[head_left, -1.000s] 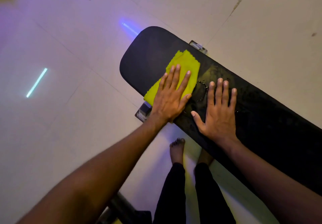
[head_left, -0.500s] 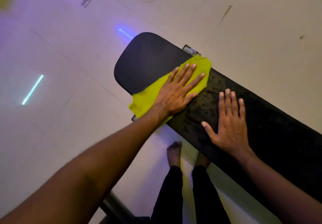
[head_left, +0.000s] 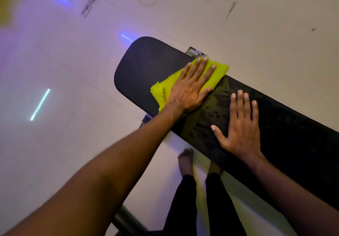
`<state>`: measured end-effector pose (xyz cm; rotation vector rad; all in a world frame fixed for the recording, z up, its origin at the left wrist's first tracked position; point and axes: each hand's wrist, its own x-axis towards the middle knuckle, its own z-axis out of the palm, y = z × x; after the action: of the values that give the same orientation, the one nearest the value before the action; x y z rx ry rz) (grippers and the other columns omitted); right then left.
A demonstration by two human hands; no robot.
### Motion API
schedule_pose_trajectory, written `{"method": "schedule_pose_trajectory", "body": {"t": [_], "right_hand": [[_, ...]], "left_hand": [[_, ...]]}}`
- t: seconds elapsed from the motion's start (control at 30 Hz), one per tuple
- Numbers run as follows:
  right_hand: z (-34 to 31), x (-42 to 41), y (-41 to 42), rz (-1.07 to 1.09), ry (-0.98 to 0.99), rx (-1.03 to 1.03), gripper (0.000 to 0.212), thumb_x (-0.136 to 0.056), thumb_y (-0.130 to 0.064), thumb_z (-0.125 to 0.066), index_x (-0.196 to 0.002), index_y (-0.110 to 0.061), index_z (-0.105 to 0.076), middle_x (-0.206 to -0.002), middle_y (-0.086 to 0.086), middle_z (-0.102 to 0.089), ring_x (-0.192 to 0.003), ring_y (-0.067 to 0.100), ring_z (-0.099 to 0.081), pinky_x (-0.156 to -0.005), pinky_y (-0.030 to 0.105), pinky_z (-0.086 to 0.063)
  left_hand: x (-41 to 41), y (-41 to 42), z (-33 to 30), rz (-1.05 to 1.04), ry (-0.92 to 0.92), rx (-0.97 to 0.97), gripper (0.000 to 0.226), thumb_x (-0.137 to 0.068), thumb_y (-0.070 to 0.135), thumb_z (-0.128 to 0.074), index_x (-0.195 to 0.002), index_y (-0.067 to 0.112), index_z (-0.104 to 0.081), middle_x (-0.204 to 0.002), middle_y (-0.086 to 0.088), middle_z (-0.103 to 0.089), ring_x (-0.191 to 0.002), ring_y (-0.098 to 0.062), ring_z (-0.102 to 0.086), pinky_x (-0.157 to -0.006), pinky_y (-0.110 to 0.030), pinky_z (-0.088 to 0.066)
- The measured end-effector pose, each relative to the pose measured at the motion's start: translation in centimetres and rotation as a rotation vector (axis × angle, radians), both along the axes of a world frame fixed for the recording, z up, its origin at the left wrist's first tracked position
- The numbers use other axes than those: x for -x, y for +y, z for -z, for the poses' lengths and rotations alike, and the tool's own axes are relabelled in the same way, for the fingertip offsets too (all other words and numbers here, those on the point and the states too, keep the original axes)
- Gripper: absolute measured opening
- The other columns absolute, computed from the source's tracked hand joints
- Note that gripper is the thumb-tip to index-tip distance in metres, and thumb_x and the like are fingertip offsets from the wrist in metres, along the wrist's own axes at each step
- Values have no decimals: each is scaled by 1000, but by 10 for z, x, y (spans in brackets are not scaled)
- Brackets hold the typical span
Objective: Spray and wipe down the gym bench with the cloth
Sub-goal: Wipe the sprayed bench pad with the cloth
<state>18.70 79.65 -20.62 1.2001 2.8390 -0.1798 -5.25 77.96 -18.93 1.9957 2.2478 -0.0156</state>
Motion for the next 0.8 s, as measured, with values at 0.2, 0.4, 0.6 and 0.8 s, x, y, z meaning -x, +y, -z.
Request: {"method": "schedule_pose_trajectory", "body": {"t": [0.2, 0.4, 0.6, 0.8], "right_hand": [[-2, 1, -1, 26, -1, 9, 107, -95, -73, -33, -166, 0, -1, -176, 22, 2, -165, 36, 1, -132, 60, -13], [-1, 0, -1, 22, -2, 7, 107, -95, -74, -31, -167, -1, 0, -176, 21, 2, -165, 35, 2, -132, 60, -12], [-3, 1, -1, 36, 5, 19, 105, -96, -74, -30, -167, -1, -1, -177, 20, 2, -165, 35, 1, -132, 59, -11], [-4, -5, -2, 50, 31, 38, 105, -96, -73, -31, -167, -1, -1, -176, 21, 2, -165, 36, 1, -132, 59, -12]], "left_hand": [[-46, -55, 2, -273, -23, 13, 68, -107, 52, -22, -164, 17, -11, -172, -18, -2, -160, -31, 1, -130, -48, -6], [-31, -1, 0, 18, -27, -22, 64, -107, 51, -26, -163, 22, -19, -171, -14, -13, -160, -29, -9, -128, -47, -14], [-33, -47, 5, -259, -1, -30, 66, -107, 53, -17, -164, 21, -12, -172, -15, -4, -160, -29, -2, -129, -48, -10], [-63, -20, 2, -75, -32, 4, 67, -107, 53, -21, -164, 20, -14, -172, -16, -7, -160, -31, -3, -129, -47, -7]]}}
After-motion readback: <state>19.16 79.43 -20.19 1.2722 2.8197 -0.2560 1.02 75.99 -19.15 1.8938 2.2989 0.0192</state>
